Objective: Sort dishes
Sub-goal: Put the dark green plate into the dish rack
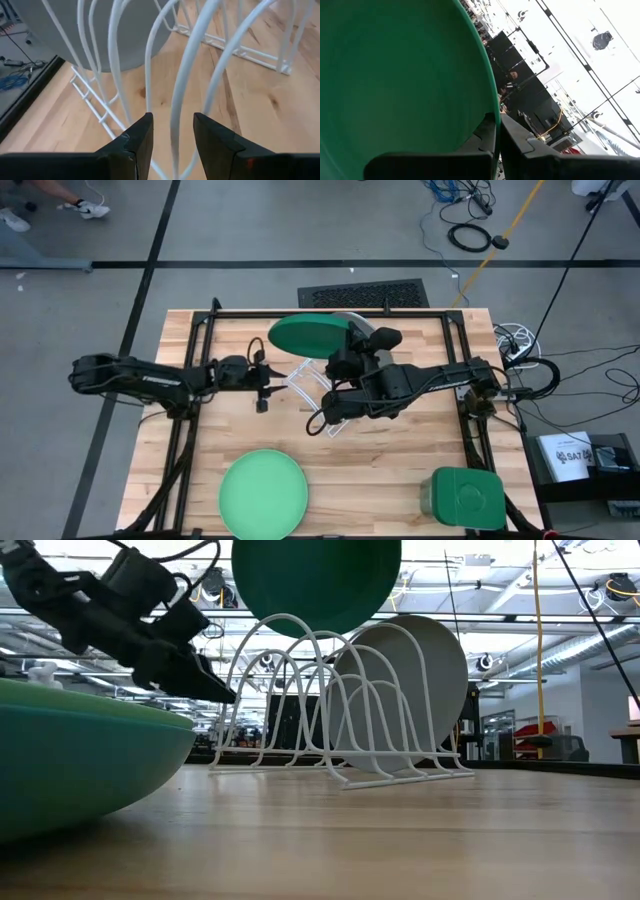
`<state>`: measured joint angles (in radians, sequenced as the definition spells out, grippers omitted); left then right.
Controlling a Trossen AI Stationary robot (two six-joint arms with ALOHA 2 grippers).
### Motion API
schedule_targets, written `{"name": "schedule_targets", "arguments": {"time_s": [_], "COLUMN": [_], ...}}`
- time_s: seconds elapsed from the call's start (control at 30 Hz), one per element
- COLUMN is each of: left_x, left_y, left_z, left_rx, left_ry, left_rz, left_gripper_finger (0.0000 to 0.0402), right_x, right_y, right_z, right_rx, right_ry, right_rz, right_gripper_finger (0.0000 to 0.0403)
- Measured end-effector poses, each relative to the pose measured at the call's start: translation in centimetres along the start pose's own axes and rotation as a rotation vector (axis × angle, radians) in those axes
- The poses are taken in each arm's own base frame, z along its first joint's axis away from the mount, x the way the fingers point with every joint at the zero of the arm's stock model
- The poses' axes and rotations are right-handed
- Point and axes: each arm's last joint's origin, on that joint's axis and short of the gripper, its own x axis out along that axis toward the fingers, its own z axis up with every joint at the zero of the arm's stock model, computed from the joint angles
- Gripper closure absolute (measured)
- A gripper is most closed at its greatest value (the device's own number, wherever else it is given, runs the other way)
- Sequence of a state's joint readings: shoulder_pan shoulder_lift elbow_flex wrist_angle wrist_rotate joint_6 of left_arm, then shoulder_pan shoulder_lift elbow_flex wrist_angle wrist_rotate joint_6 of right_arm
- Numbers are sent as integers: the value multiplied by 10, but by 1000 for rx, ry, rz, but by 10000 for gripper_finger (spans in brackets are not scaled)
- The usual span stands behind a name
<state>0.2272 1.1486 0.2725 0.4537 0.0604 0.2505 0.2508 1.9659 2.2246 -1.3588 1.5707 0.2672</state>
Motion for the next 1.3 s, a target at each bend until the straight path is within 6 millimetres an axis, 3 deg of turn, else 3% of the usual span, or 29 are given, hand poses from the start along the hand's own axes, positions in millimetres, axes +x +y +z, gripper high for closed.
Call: {"name": "schedule_targets", "arguments": {"time_s": [0.6,1.07,1.3], "left_x": [7,5,3], "left_y": [-21,-44,-51], "left_z": [-2,2,3], "left_rx": [-177,-254,-275], "left_ry": [30,36,40], "left_rz": [-132,-181,-142], "left_gripper_finger": [265,388,391], "right_x": [0,-11,-23], "right_y": [0,0,8], "right_z": [0,0,0], "right_rx": [-31,-32,-20], "right_ry": [0,-21,-43], "right_rz": [0,24,50], "right_gripper_finger": [403,403,403]}}
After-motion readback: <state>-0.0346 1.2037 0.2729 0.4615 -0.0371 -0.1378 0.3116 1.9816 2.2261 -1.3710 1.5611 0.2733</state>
